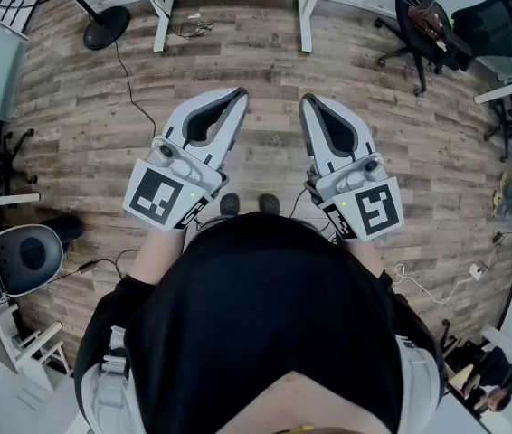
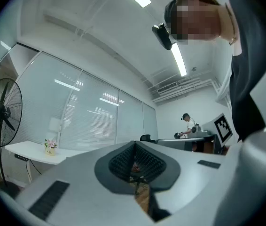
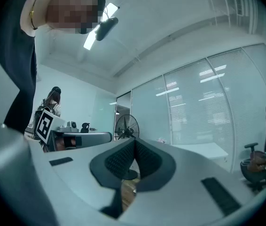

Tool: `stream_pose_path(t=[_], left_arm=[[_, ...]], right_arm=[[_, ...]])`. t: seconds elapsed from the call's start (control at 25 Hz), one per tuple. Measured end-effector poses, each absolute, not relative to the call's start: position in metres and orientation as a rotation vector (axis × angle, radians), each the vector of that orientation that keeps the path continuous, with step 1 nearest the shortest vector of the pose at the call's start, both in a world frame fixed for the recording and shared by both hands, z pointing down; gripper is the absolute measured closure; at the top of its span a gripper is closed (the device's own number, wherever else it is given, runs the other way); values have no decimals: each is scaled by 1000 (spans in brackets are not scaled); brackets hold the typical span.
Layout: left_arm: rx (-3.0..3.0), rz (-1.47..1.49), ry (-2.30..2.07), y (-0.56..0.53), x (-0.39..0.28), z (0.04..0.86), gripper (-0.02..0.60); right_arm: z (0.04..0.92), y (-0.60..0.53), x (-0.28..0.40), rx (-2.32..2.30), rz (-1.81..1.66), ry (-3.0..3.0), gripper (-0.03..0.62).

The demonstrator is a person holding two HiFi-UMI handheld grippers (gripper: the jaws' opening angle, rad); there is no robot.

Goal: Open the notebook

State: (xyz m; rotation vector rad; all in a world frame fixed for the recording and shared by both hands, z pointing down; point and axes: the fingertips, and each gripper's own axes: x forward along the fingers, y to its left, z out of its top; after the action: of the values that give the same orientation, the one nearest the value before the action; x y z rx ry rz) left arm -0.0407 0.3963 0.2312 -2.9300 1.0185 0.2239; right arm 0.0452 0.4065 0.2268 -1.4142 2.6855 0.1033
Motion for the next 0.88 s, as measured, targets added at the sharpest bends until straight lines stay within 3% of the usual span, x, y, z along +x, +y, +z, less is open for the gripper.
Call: stream_pose_path(t=[0.88], left_arm=[[-2934,202,1009,396,-73,239,569]], right_arm=[[227,404,12,-1420,97,2659,589]])
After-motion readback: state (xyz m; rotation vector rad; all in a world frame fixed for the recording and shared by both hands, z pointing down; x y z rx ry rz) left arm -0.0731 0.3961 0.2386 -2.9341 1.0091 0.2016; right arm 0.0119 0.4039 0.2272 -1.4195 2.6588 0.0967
